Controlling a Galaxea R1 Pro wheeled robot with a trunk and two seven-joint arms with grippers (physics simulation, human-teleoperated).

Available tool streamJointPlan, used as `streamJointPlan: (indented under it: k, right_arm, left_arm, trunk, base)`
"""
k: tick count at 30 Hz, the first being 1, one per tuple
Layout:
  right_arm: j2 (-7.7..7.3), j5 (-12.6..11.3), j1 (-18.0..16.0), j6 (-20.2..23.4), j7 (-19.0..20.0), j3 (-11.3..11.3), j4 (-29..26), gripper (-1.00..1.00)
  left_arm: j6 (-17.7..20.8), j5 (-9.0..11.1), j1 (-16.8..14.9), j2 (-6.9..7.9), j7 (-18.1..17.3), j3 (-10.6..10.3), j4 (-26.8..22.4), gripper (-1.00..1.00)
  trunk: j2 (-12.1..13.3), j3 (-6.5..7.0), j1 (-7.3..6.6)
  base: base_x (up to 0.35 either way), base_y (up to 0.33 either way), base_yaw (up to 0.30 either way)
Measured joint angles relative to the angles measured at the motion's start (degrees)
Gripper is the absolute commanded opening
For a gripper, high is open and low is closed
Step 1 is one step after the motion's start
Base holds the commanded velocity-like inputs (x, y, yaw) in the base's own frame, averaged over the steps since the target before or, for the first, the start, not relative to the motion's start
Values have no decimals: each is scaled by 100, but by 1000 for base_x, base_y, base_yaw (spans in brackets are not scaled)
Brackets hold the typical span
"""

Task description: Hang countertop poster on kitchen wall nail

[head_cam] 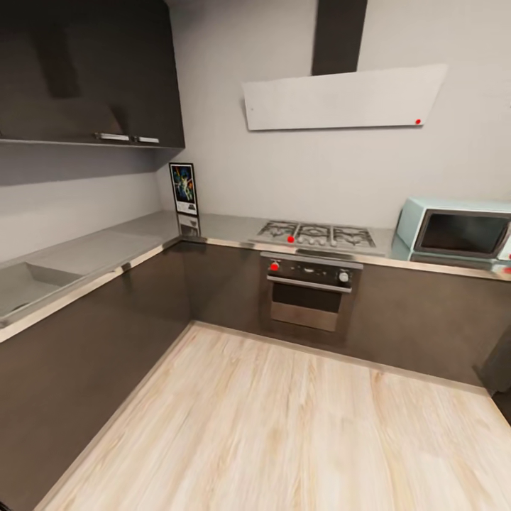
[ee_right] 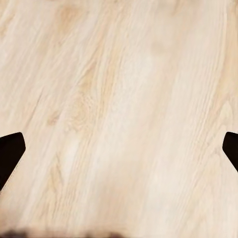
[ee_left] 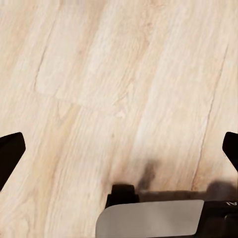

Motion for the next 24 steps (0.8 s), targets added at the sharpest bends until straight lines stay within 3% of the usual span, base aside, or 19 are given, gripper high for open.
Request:
streamJointPlan:
  k: [24]
  right_arm:
    - [-5, 3, 0, 1, 0, 0, 0, 100]
  left_arm:
    - [0, 0, 0, 0, 0, 1, 1, 100]
  trunk:
    - [0, 0, 0]
  base:
    - [335, 75, -9]
